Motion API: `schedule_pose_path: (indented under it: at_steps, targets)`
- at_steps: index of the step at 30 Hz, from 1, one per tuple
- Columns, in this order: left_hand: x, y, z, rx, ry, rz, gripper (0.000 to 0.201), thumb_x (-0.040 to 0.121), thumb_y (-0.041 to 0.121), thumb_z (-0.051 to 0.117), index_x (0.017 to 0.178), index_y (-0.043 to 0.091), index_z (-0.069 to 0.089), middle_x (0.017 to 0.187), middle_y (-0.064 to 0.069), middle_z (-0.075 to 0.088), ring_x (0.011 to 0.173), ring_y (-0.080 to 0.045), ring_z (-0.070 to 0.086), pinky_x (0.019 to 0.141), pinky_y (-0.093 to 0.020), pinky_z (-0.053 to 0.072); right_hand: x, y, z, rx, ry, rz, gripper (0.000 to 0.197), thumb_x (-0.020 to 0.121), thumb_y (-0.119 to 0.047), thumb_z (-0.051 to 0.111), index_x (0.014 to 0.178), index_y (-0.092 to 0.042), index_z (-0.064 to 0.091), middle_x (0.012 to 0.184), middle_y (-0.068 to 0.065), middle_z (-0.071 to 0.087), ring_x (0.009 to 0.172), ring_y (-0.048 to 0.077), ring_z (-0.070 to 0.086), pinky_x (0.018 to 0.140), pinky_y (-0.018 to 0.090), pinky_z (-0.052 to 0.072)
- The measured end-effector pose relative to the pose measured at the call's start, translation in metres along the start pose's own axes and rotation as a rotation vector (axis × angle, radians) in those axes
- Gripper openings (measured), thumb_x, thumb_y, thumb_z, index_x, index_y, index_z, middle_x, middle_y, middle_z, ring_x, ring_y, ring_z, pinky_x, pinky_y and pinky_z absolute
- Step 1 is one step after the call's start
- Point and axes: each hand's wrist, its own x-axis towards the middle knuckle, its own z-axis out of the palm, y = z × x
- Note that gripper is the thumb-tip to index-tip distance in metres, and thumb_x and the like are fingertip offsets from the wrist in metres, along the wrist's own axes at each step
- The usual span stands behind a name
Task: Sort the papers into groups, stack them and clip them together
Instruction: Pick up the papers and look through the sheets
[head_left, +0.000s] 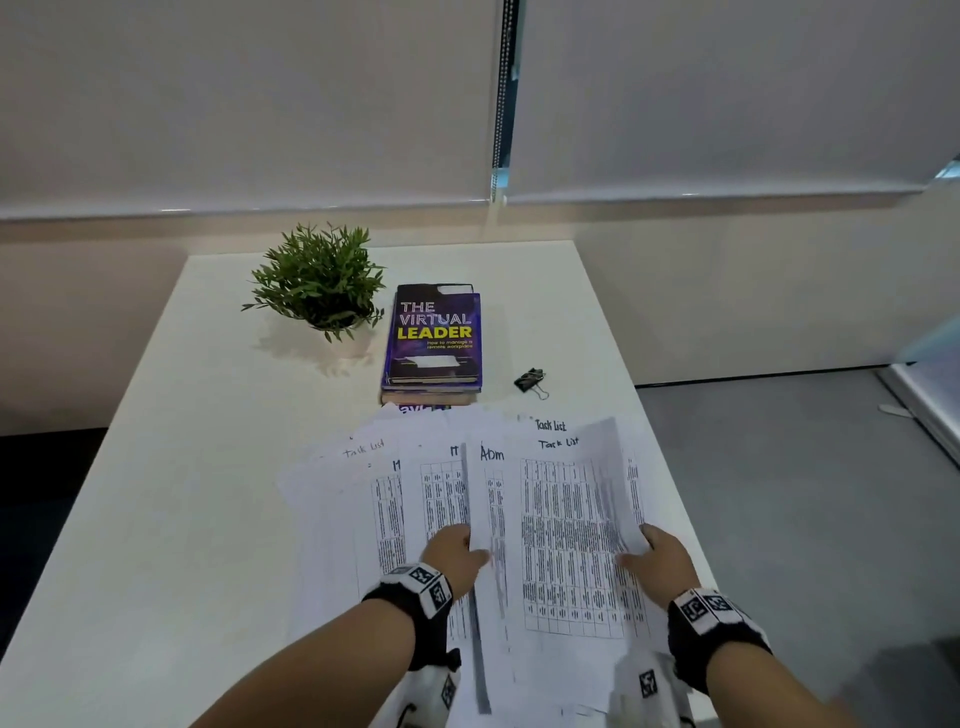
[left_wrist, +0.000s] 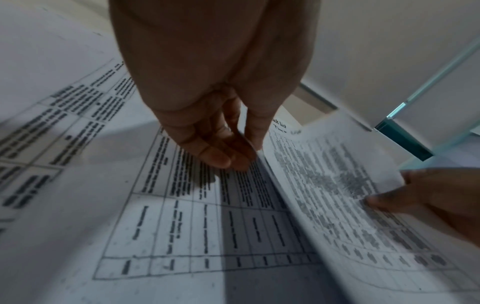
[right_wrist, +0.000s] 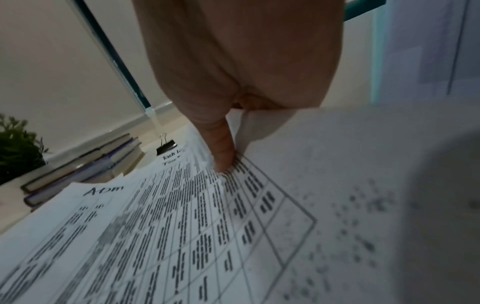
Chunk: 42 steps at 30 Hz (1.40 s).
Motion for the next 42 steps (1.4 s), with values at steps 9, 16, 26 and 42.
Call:
schedule_pose_path:
  at_steps: [9,16,26,42]
  targets:
    - [-0.017,-0.015,-0.046,-0.246,0.199,-0.097,0.045,0.100,0.010,0.050,0.143,0.002,0.042,0.145,-0.014,0.047,0.129,-0.030,0.050,0.098,-0.029,0.039,-0.014,-0.025,-0.005,0.271,-0.316,-0.003,0.019,0.085,-0.019,0.073,0.103,-0.011,0.069,0.104,0.009,0.072,0.093,0.024,0.066,0.084,0.039,0.054]
    - [-0.047,-0.023,-0.065,-0.639,0.070,-0.068,0.030,0.098,-0.001,0.050,0.117,0.013,0.067,0.097,-0.012,0.072,0.050,-0.007,0.065,0.044,-0.017,0.048,-0.029,-0.073,0.027,0.360,-0.339,-0.057,0.020,0.096,-0.031,0.059,0.107,-0.017,0.065,0.110,0.004,0.070,0.103,0.020,0.062,0.088,0.035,0.048]
    - [-0.062,-0.059,-0.087,-0.539,0.265,-0.050,0.052,0.096,0.042,0.057,0.140,0.015,0.051,0.141,-0.012,0.056,0.129,-0.036,0.052,0.109,-0.052,0.039,-0.037,-0.110,0.086,0.202,-0.353,-0.250,0.030,0.087,-0.021,0.069,0.109,-0.015,0.051,0.102,0.001,0.064,0.085,0.016,0.065,0.070,0.028,0.053]
    - [-0.053,-0.121,-0.118,-0.415,0.452,-0.160,0.033,0.097,0.006,0.055,0.129,0.001,0.059,0.124,-0.018,0.065,0.105,-0.030,0.060,0.097,-0.039,0.046,-0.026,-0.094,0.122,-0.196,-0.028,-0.317,0.020,0.086,0.001,0.053,0.078,-0.017,0.052,0.088,0.004,0.058,0.068,0.013,0.051,0.066,0.034,0.051]
